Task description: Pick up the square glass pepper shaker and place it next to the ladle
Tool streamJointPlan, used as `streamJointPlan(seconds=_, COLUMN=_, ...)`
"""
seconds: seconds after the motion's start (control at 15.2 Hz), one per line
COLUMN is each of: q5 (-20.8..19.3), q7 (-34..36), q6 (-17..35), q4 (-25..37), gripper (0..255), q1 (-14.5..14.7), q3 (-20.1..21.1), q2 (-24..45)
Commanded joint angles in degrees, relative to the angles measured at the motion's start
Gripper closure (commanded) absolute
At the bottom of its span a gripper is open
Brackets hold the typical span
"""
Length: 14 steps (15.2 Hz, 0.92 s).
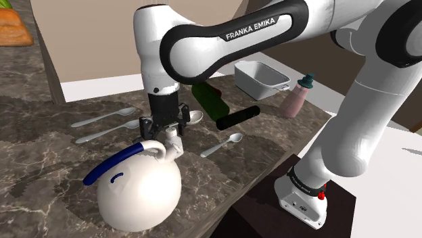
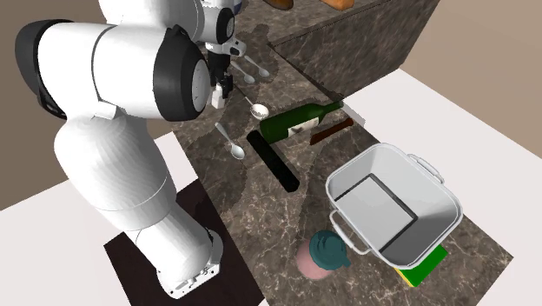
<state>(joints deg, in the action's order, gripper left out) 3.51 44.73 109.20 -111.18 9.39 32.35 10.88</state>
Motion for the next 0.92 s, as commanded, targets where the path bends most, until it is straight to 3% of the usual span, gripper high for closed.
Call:
streamJointPlan(seconds=0.0, q5=0.03, q7=0.01, q6=0.03, q4=-0.02, gripper=0, q1=0.06, q3=0.06, q2=0.04)
streamJointPlan(seconds=0.33, q5=0.16, q7=-0.05, q6=-7.15, q4=6.60, gripper=0, q1=-0.29, q3=-0.06, q2=-0.55)
streamJointPlan(seconds=0.86, q5=0.16, q7=-0.06, q6=-7.14, q4=6.59, gripper=0, q1=-0.29, q3=-0.06, q2=-0.55)
